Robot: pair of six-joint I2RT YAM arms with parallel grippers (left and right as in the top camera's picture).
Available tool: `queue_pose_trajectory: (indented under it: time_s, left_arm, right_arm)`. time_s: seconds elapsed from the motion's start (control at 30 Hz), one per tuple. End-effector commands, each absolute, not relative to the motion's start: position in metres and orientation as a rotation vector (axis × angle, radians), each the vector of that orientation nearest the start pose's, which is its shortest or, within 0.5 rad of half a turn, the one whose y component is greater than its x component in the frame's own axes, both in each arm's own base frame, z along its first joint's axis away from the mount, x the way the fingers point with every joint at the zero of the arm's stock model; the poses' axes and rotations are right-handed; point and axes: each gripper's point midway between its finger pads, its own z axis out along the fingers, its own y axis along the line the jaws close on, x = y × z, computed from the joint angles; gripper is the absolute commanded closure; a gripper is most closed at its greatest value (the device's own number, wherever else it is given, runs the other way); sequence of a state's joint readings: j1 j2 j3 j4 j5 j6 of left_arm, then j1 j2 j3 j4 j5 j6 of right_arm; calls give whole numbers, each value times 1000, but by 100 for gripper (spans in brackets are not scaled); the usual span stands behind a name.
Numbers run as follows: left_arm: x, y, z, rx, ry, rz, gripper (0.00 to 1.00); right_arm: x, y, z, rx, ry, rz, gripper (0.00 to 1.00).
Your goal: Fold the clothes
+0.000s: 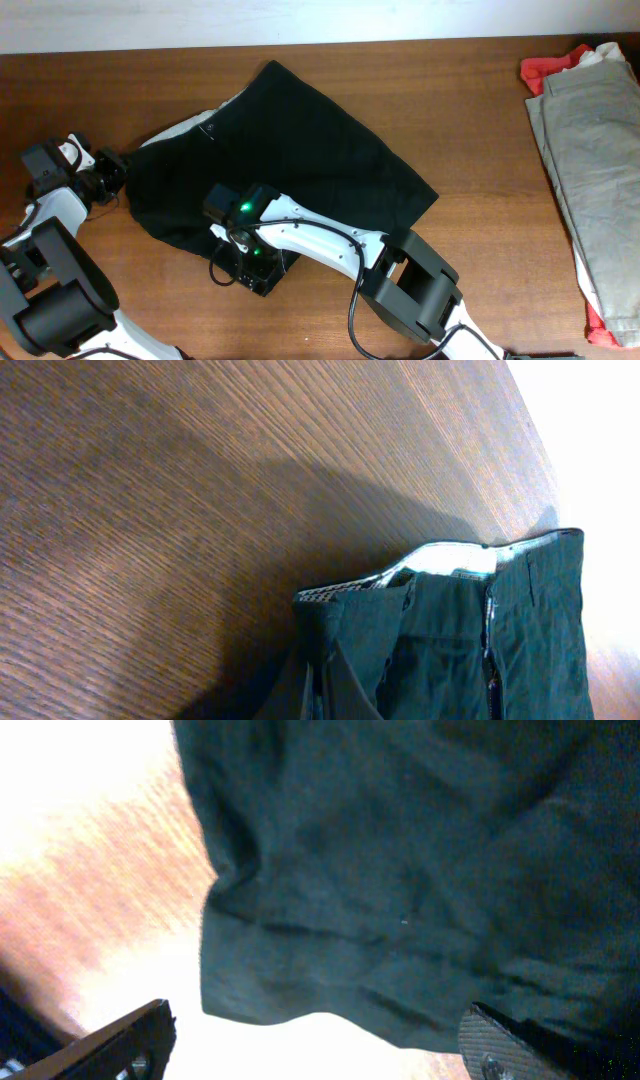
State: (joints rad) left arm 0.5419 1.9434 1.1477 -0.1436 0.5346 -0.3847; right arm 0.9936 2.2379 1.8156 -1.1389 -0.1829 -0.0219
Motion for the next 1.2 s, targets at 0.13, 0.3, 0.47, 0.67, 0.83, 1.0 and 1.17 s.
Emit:
queue_pose_trajectory:
  time_s: [0.13, 0.3, 0.47, 0.67, 0.83, 1.0, 1.17]
  left_arm:
    - [441, 164, 45, -843, 2273, -580, 100]
    - [442, 164, 46, -842, 2272, -580, 100]
    - [442, 165, 46, -840, 2270, -579, 100]
    - [443, 165, 46, -838, 2267, -577, 100]
    - [442, 165, 46, -840, 2270, -579, 100]
    - [442, 165, 46, -840, 2270, -579, 100]
    - [443, 165, 46, -838, 2267, -578, 100]
  right_arm:
    - [214, 401, 29, -1510, 2784, 374, 6]
    - [214, 402, 22, -1489, 2833, 468, 6]
    - [229, 391, 8, -1359, 2958, 593, 14]
    - [218, 381, 8, -1418, 2991, 544, 16]
    - [252, 304, 2, -1585, 2922, -173, 0]
    - [271, 316, -1, -1597, 2804, -169, 17]
    - [262, 325, -2, -1625, 2818, -55, 39]
